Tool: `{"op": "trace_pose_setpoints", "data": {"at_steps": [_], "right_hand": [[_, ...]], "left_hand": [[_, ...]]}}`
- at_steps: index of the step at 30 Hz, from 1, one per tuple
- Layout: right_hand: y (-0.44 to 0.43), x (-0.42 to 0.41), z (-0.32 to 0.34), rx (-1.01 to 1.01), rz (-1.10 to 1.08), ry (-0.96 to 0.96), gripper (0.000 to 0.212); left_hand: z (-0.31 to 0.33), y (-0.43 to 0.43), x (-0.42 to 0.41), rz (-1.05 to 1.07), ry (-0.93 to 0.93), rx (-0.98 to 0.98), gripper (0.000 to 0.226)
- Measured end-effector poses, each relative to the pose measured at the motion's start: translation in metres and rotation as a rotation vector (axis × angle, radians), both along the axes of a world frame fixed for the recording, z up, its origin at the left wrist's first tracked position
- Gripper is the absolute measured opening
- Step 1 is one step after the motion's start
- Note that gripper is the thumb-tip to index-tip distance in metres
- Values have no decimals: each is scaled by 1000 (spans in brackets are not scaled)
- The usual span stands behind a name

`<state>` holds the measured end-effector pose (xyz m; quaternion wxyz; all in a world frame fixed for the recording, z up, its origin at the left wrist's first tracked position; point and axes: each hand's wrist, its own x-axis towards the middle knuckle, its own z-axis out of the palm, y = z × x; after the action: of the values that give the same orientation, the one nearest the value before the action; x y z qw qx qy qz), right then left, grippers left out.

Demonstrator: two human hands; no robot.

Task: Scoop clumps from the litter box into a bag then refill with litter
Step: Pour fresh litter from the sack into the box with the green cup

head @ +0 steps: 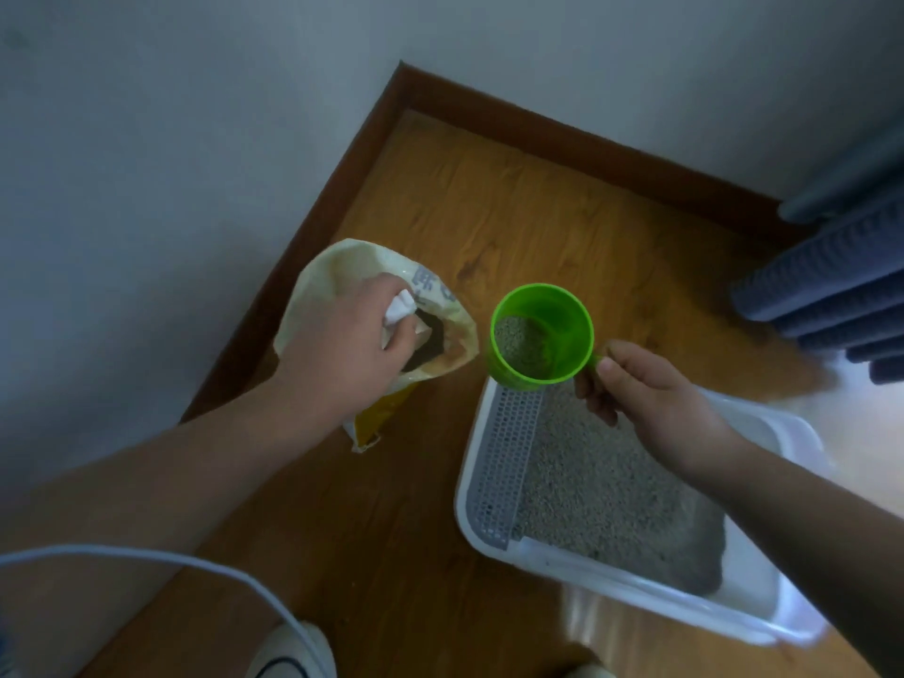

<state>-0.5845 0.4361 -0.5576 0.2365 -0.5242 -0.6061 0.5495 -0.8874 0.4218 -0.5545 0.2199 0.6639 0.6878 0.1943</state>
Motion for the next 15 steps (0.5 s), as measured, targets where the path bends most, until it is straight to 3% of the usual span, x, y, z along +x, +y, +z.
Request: {"op": "trace_pose_setpoints", "data": {"at_steps": [4,7,10,15], "right_hand": [[-21,49,-5,-6,-62,-156,35],[-42,88,-11,23,-123,-328,33],[-60,124,-17,16,-132,-606,34],[-75,155,-21,-122,7,-1025,36]], "left_hand": [[-8,8,14,38,-7,-9,28],[-11,9,20,10,-34,9,20],[-13,5,30,-19,-86,-3,16],[-11,3,54,-89,-20,-20,30]]}}
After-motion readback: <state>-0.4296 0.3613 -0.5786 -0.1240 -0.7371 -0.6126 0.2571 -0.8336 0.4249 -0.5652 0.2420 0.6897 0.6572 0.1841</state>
